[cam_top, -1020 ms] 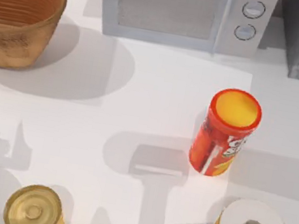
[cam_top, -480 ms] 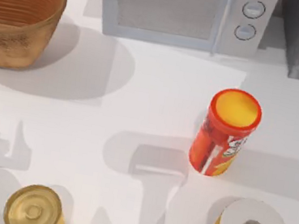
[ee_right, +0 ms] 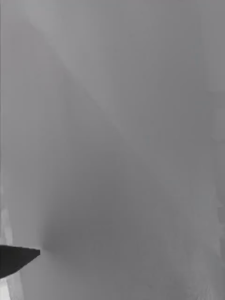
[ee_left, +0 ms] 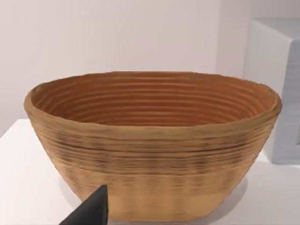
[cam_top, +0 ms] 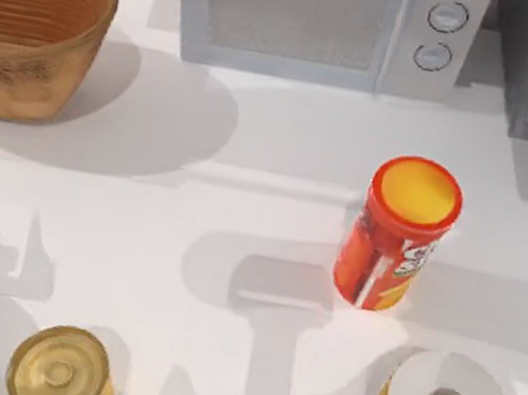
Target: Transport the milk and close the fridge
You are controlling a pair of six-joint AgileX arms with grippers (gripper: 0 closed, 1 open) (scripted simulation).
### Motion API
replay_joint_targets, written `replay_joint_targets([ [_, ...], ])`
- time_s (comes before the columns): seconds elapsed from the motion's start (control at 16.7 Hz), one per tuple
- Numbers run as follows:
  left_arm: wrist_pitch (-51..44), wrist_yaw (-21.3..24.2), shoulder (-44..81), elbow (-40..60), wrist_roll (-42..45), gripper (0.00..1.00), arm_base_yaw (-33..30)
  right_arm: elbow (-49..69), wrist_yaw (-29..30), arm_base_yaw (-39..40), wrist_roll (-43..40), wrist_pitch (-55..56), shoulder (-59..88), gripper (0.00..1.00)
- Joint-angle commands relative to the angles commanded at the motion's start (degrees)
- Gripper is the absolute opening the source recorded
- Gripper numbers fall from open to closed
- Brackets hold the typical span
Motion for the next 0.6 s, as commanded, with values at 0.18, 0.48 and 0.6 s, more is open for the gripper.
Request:
replay_joint_targets([
  [0.18,0.00,0.00,0.00,0.00,0.00,1.00,0.00,-3.78,8.08,8.45,8.55,3.86,-2.48,1.00],
  [0.48,0.00,0.00,0.00,0.00,0.00,1.00,0.00,-7.02,12.95,12.52,13.51,6.93,-4.53,1.00],
  [0.6,0.00,0.00,0.00,0.00,0.00,1.00,0.00,-7.02,12.95,12.52,13.51,6.93,-4.53,1.00],
])
